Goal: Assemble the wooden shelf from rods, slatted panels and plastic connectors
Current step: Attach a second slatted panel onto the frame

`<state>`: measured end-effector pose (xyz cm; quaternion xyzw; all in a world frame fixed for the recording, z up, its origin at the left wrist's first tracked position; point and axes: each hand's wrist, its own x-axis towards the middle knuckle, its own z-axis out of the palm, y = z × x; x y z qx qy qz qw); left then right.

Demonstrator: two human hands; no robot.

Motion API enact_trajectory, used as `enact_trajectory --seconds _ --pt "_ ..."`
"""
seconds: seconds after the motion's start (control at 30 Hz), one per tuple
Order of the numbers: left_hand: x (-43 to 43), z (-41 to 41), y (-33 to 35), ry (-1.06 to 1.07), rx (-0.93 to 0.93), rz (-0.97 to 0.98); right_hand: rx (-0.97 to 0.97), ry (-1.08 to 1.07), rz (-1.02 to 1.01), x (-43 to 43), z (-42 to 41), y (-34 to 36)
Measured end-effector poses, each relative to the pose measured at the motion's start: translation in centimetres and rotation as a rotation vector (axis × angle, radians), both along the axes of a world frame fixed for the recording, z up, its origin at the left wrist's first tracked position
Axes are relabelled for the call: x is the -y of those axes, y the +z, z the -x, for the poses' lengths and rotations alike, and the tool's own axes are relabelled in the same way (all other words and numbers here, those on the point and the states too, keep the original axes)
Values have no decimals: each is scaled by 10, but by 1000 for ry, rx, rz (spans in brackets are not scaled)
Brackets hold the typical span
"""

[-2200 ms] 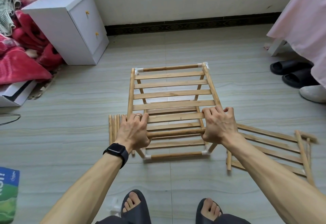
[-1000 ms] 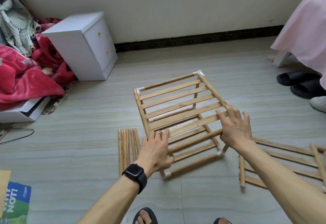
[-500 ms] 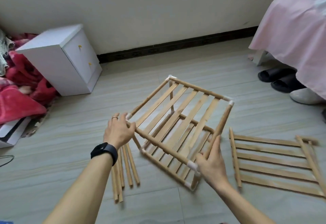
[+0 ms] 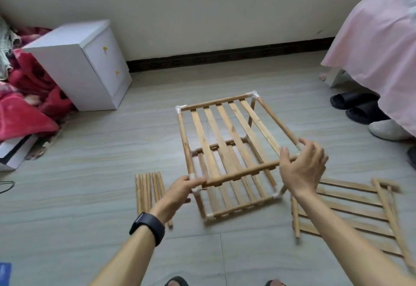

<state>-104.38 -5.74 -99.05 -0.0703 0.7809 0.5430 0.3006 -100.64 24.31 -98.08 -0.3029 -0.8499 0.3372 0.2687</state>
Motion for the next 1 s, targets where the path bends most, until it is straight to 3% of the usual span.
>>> enact_trajectory --seconds 0.1,0.2,0.27,0.47,0.73,1.0 --pt "-11 -27 -2 -72 84 -141 -80 64 294 60 -41 -12" --pt "-28 -47 -4 -36 42 -159 78 170 799 103 -65 -16" --pt "-34 -55 -7 -12 84 -209 186 295 965 115 -70 -17" --pt "-28 -62 -13 -81 107 -264 94 433 1042 117 -72 -25" --pt "-30 -66 -19 66 -28 -235 23 370 1102 123 -69 -37" --pt "-29 -67 -17 32 -86 -234 -19 322 1124 132 -58 -43"
